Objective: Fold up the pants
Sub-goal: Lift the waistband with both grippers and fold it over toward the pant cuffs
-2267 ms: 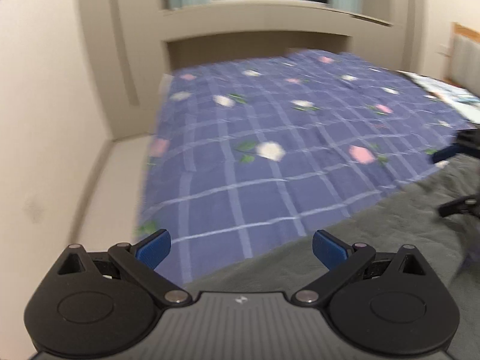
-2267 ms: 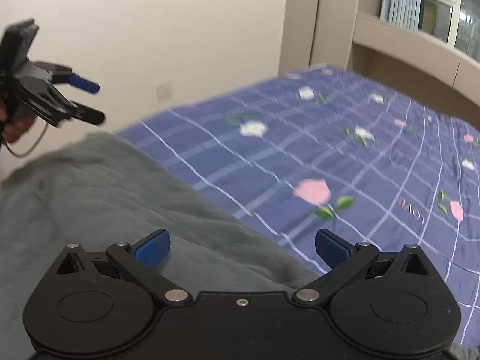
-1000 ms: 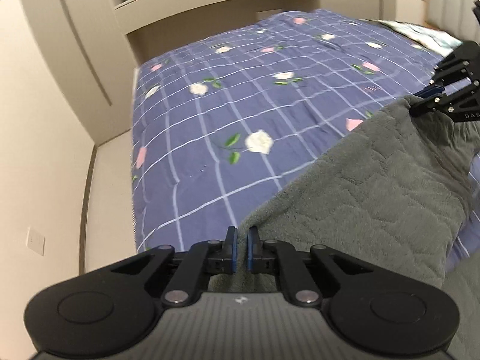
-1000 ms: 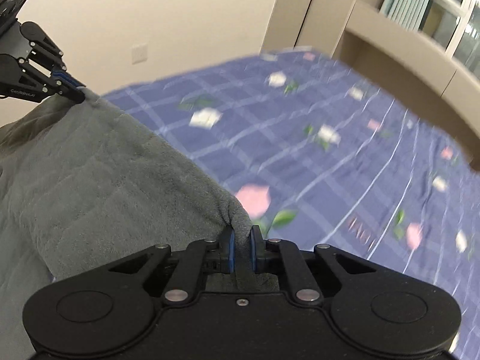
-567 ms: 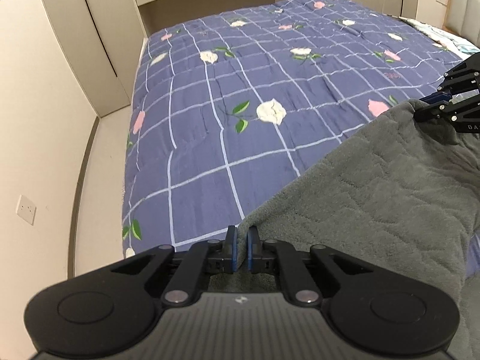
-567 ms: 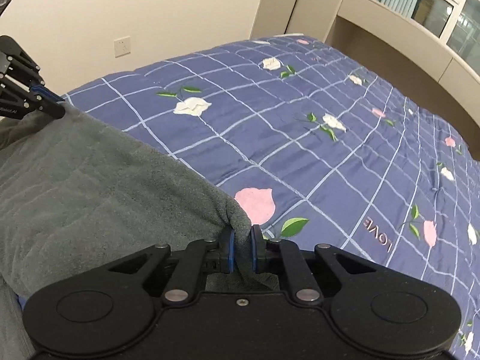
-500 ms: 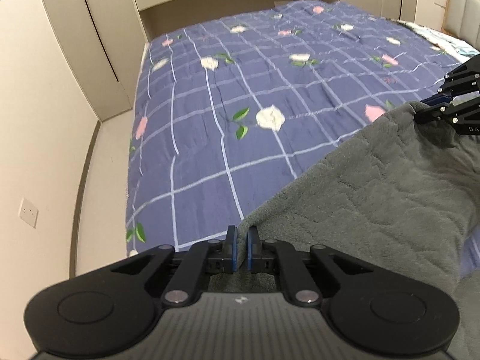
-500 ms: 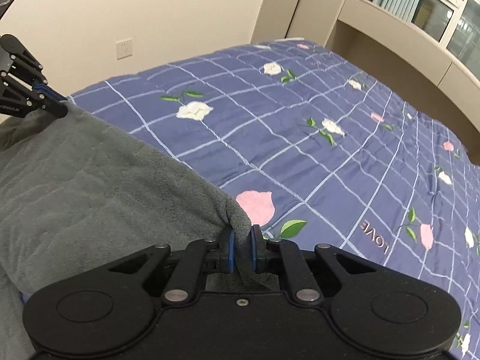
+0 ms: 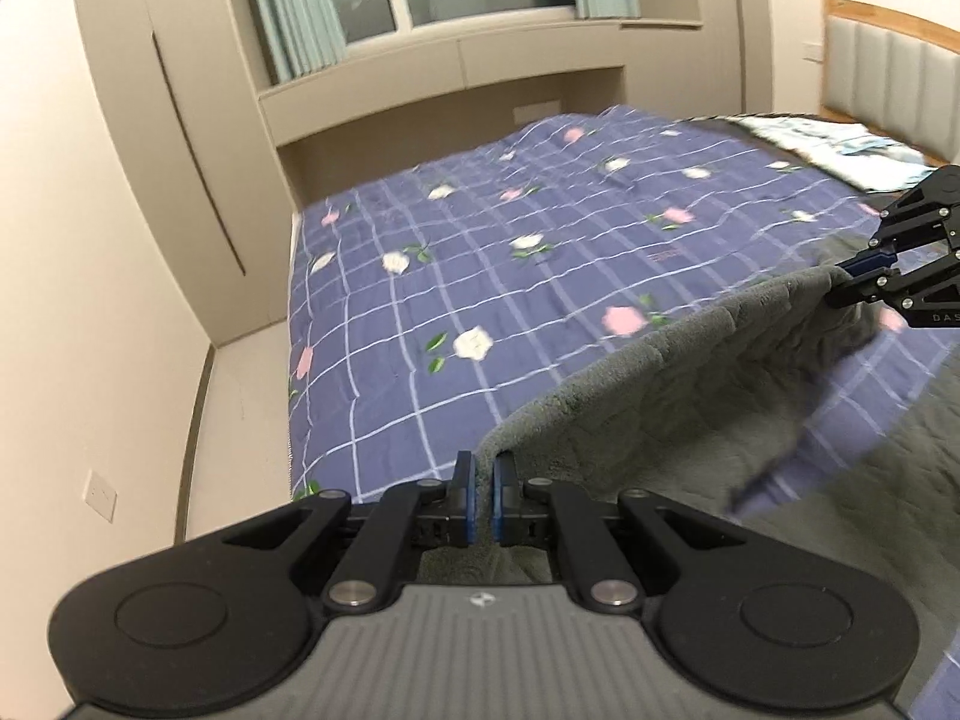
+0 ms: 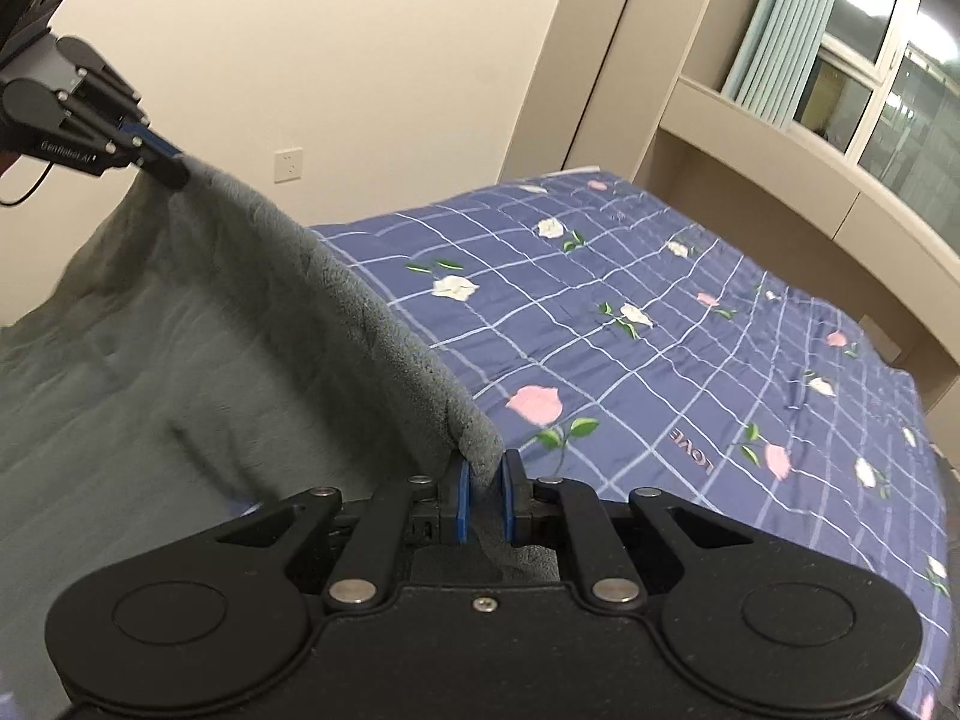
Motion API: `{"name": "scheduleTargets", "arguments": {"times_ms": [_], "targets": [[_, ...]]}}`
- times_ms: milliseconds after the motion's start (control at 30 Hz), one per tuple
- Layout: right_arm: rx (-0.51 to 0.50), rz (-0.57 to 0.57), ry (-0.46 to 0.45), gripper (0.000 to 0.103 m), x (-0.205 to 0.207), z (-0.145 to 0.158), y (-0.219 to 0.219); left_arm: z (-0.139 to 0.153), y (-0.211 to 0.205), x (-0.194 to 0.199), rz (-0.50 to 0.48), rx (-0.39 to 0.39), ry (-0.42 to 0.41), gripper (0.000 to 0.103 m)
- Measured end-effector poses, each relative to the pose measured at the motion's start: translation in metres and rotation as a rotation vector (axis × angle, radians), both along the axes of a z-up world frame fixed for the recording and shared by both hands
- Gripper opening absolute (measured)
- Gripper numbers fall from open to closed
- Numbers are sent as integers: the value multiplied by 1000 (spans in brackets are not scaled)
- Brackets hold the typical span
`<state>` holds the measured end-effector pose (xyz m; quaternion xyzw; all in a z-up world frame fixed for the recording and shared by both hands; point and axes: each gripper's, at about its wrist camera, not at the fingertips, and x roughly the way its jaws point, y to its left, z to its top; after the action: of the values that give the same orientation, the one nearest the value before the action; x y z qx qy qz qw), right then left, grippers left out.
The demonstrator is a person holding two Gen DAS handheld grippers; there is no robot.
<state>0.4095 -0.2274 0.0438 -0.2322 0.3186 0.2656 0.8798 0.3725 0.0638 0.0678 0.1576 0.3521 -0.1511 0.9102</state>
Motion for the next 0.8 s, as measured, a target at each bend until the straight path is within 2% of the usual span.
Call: {"name": "scheduleTargets", "arguments": {"times_ms": [133, 333, 467, 667, 800], "targets": [[3, -2, -23, 10, -54, 12, -11, 11, -11, -50, -18, 2, -21, 4], [2, -21, -26, 10, -124, 8, -23, 4, -25, -114, -49, 44, -65, 4], [-15, -36, -38, 10, -162, -6, -22, -14, -36, -151, -57, 88, -103, 4], [-15, -87, -29, 10, -199, -38, -19, -48, -39, -194, -26, 55, -99, 4], [-25, -114, -18, 10, -217, -62, -17, -73, -41, -208, -1, 40, -80, 4]]}}
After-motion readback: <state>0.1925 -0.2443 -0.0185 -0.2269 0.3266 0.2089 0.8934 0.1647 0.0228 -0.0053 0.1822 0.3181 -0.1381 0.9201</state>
